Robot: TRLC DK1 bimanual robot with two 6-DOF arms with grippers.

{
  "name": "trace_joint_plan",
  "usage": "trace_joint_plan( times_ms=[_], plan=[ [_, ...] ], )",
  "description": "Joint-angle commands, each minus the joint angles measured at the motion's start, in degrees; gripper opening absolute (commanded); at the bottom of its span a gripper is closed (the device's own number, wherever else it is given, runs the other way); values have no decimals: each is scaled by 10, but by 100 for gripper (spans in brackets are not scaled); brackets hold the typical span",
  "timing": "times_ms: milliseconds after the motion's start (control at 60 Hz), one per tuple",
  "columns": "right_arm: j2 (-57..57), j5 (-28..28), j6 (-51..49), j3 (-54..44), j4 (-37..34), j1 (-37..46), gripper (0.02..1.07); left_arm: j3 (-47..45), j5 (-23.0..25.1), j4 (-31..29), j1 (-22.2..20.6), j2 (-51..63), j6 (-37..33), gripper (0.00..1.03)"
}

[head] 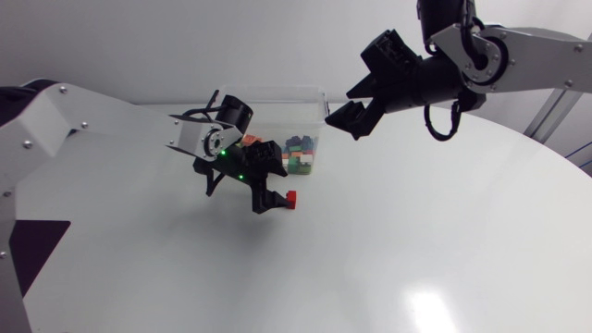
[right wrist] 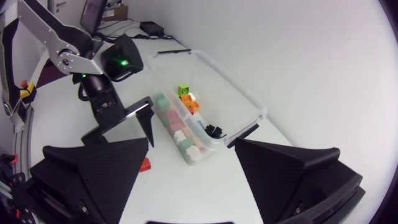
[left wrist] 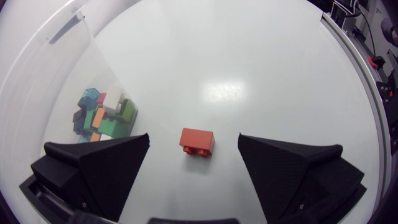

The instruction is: Place the duplo bricks in the container

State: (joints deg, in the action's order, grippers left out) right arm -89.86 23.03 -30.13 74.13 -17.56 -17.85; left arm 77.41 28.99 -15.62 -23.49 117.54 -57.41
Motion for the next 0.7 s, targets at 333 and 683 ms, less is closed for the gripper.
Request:
trace_joint_plan(
  times_ms=[333, 683],
  plan=[
    [127, 2, 2, -140, 40, 28, 102, 107, 26, -131, -8, 97, -94, 85],
    [229, -54, 31, -246, 86, 59, 102, 173, 29, -191, -20, 148, -103, 33]
  ],
)
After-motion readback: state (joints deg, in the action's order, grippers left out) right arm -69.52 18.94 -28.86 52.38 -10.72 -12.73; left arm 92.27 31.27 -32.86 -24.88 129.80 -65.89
